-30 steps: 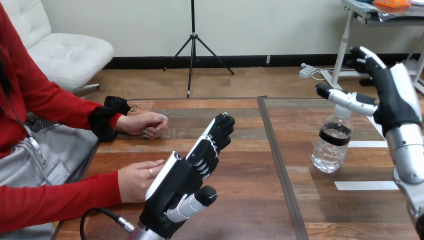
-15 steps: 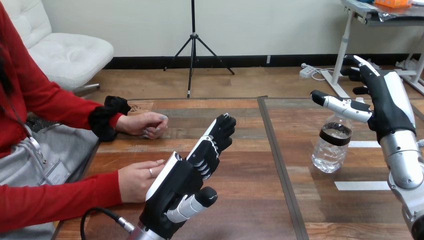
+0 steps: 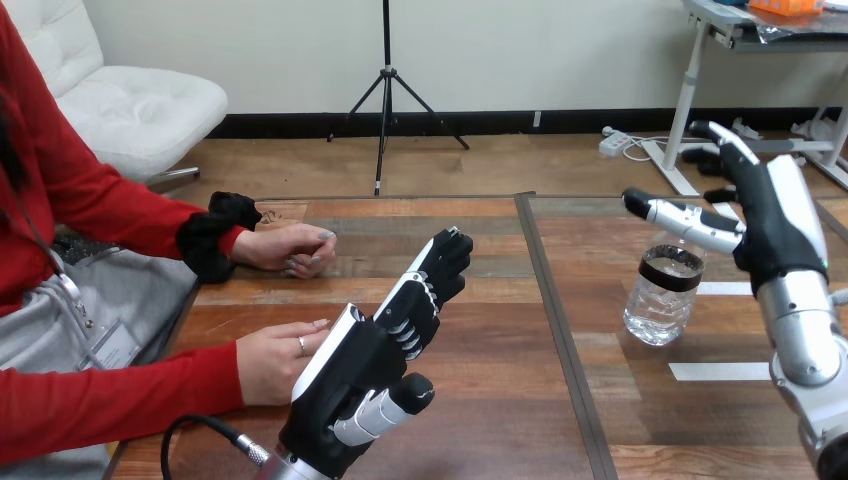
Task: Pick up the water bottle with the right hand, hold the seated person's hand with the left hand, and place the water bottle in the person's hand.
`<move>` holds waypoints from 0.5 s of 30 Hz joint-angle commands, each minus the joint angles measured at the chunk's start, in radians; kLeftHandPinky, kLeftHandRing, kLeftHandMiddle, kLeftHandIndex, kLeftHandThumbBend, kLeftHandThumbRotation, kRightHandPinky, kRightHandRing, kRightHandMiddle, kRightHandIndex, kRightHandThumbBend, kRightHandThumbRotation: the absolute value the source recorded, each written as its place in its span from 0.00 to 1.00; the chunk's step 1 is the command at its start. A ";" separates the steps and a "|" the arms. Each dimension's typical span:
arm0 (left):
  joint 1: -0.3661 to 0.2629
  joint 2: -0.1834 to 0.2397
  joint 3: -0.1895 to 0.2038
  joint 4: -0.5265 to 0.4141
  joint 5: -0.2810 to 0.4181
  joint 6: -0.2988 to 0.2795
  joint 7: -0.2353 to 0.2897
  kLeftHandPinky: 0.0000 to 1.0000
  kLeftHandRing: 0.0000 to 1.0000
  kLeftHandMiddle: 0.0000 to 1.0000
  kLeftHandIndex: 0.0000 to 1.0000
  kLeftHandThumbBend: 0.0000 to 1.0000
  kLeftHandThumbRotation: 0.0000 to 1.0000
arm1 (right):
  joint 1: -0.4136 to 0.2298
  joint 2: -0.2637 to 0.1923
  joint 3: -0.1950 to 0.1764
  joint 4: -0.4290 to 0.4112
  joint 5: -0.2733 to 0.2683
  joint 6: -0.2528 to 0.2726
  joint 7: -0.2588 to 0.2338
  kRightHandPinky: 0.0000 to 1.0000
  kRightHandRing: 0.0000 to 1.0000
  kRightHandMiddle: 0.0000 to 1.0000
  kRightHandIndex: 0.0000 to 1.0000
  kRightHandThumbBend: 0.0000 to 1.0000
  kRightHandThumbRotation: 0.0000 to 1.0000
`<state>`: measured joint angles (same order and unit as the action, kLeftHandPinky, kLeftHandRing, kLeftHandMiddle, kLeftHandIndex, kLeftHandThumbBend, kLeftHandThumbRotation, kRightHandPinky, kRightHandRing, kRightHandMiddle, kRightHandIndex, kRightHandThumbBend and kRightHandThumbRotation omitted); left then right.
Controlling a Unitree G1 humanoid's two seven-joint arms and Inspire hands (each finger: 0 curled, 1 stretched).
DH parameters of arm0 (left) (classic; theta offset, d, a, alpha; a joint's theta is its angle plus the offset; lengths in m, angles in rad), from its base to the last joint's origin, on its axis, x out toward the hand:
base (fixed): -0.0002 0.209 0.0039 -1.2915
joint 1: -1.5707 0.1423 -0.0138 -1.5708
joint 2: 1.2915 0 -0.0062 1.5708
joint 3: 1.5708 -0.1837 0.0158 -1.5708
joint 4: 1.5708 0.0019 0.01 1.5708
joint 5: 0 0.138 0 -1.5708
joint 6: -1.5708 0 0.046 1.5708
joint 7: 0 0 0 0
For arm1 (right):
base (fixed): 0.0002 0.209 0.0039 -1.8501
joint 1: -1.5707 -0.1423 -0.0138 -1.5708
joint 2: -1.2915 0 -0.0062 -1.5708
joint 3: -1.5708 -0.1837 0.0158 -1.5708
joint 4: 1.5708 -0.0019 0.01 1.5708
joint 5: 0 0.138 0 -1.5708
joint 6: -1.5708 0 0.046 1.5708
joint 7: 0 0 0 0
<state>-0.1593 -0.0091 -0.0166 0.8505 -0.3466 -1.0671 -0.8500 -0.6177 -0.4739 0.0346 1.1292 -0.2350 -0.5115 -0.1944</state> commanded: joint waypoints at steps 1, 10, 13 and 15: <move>-0.043 0.004 0.011 -0.044 -0.020 0.004 -0.006 0.99 1.00 1.00 1.00 1.00 0.80 | -0.030 0.020 -0.008 0.017 0.003 0.006 -0.011 0.74 0.85 0.83 0.89 1.00 0.52; -0.038 0.010 0.012 -0.049 -0.018 0.006 -0.005 0.99 1.00 1.00 1.00 1.00 0.80 | -0.033 0.037 -0.007 0.054 0.000 0.025 -0.025 0.72 0.83 0.83 0.89 1.00 0.49; -0.037 0.010 0.013 -0.050 -0.023 0.005 -0.009 0.99 1.00 1.00 1.00 1.00 0.80 | -0.033 0.042 -0.007 0.065 0.000 0.024 -0.025 0.71 0.83 0.84 0.89 1.00 0.49; -0.036 0.011 0.013 -0.053 -0.022 0.004 -0.007 0.99 1.00 1.00 1.00 1.00 0.80 | -0.032 0.046 -0.008 0.071 0.002 0.028 -0.023 0.71 0.82 0.84 0.89 1.00 0.50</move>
<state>-0.1589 -0.0061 -0.0158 0.8502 -0.3478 -1.0626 -0.8547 -0.6173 -0.4432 0.0346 1.1941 -0.2369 -0.4832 -0.1992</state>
